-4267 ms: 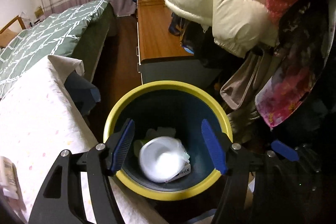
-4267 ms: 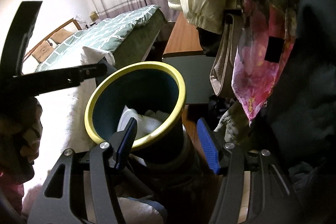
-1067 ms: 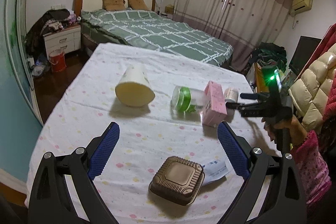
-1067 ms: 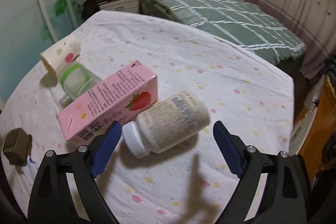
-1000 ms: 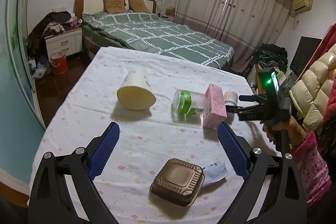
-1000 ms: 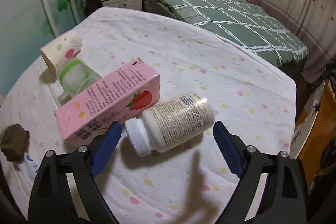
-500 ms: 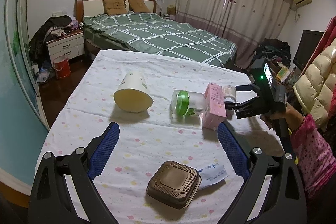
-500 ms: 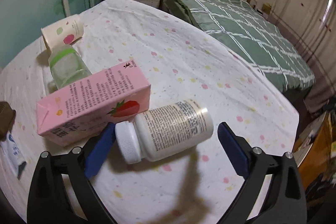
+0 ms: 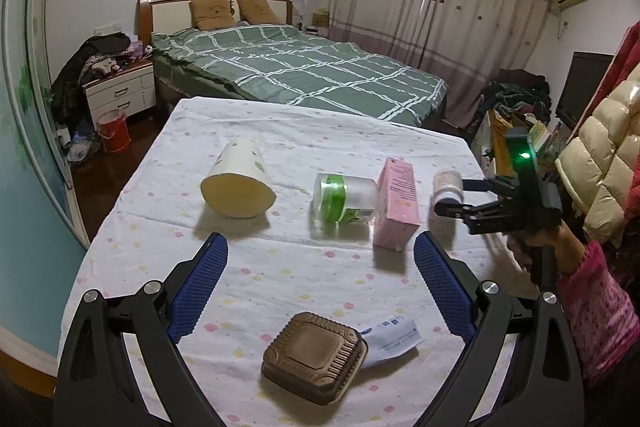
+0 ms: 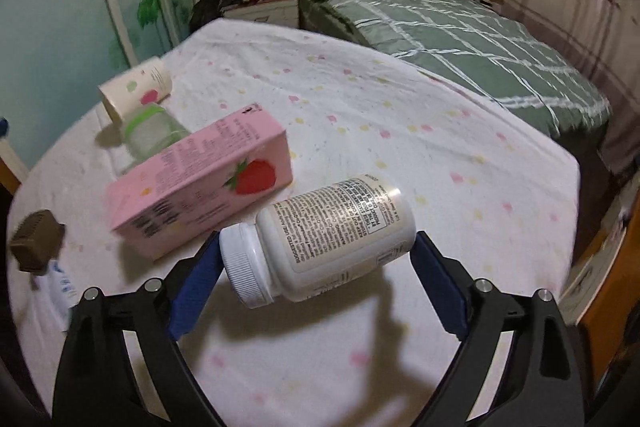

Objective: Collect trash
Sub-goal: 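Carry the pill bottle with the right tool into the bin and release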

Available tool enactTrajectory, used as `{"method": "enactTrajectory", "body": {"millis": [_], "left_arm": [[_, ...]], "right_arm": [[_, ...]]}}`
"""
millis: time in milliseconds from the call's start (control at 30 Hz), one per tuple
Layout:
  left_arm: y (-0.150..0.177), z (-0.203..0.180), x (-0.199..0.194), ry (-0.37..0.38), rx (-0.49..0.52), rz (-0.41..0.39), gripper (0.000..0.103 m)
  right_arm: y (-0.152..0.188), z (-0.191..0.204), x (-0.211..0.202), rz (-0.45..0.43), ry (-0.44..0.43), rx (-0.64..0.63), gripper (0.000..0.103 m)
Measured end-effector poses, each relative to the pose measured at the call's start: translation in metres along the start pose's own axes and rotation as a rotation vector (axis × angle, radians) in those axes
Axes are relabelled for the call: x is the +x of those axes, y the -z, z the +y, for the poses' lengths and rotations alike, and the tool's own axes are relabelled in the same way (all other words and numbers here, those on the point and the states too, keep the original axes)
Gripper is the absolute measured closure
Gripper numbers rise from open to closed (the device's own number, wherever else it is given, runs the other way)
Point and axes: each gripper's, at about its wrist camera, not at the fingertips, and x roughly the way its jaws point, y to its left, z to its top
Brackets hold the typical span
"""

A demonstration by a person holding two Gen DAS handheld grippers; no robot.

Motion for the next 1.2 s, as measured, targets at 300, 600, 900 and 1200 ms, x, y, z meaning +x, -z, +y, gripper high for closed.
{"method": "enactTrajectory", "body": {"millis": [300,600,900,1200], "left_arm": [[0.010,-0.009,-0.011,0.063,0.025,-0.002,0.010],[0.018,-0.020,-0.014,0.092,0.048,0.004,0.010],[0.022,-0.039,-0.016,0.087,0.091,0.016,0.010],[0.021,-0.043,-0.009,0.076,0.101,0.035,0.010]], "right_arm": [[0.066,0.002,-0.098,-0.140,0.143,0.180,0.015],[0.165,-0.053,-0.149,-0.120,0.393,0.512,0.015],[0.211,-0.109,-0.125,-0.010,0.516,0.694,0.015],[0.228,-0.128,-0.110,0.045,0.543,0.750,0.015]]}}
